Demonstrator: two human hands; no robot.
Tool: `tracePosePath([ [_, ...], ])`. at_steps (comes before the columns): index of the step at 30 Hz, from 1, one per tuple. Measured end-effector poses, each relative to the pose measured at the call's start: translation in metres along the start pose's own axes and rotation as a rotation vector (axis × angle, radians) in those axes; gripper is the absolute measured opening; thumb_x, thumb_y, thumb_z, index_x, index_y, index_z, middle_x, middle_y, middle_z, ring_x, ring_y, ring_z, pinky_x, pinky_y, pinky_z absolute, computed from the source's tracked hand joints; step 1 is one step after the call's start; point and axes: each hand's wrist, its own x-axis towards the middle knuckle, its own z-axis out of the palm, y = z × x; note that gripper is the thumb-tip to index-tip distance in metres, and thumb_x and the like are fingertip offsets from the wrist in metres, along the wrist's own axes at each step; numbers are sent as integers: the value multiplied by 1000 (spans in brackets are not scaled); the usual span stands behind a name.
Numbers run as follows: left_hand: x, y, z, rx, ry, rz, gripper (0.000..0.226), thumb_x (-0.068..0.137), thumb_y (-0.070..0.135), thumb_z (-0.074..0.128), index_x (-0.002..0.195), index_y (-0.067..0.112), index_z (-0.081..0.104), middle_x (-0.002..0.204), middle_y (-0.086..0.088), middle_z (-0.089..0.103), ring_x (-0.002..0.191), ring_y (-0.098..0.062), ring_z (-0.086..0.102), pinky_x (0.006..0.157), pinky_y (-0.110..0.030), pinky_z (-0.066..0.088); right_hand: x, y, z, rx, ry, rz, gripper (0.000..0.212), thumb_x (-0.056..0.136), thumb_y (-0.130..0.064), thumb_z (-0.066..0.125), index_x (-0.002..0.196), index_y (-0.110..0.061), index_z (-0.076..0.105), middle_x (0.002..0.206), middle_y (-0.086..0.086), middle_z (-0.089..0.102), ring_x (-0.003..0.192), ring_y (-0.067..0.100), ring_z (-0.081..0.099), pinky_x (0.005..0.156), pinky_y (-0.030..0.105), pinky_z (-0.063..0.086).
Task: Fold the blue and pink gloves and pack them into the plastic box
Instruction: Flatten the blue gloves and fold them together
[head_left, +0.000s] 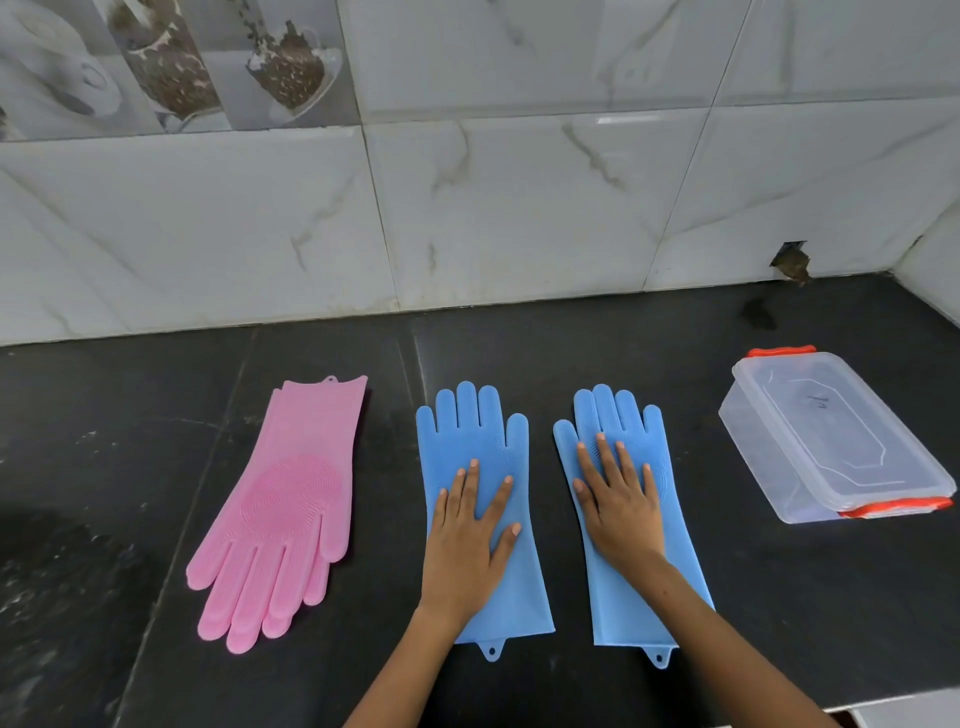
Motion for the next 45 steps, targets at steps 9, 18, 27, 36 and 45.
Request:
tracePosePath([
  [9,-3,8,-1,12,-4,-33,62,92,62,9,148,39,-4,159,0,-12,145,-21,-15,116,-37,-11,23,-3,2,3,-16,-54,54,98,-47,17,148,-36,-2,160,-4,-1,147,22,-4,118,47,5],
  [18,-2,7,0,10,-8,-33,63,91,65,9,148,40,-4,158,2,-13,146,-20,-13,115,-36,-12,10,-4,3,35,11,-59,55,96,-53,7,148,-35,1,160,-1,1,147,23,-2,118,45,4],
  [27,-2,5,2,-11,1,-20,69,88,72,15,148,42,-3,160,1,-9,146,-19,-13,116,-35,-8,10,-8,2,54,2,-35,54,98,-45,21,148,-34,5,160,0,2,147,24,-3,118,46,3],
  [36,-4,6,-2,-21,-7,-17,70,87,72,13,149,40,0,159,1,-13,146,-18,-16,117,-33,-9,13,-8,-3,117,15,-48,52,100,-41,25,148,-32,10,160,0,5,147,22,0,118,48,5],
  [45,7,34,-4,-117,7,-3,68,96,56,23,151,23,0,157,3,-16,146,-17,-13,116,-32,-10,-17,8,-1,141,63,-9,65,91,-56,-3,148,-32,15,159,2,9,147,23,4,117,46,4],
])
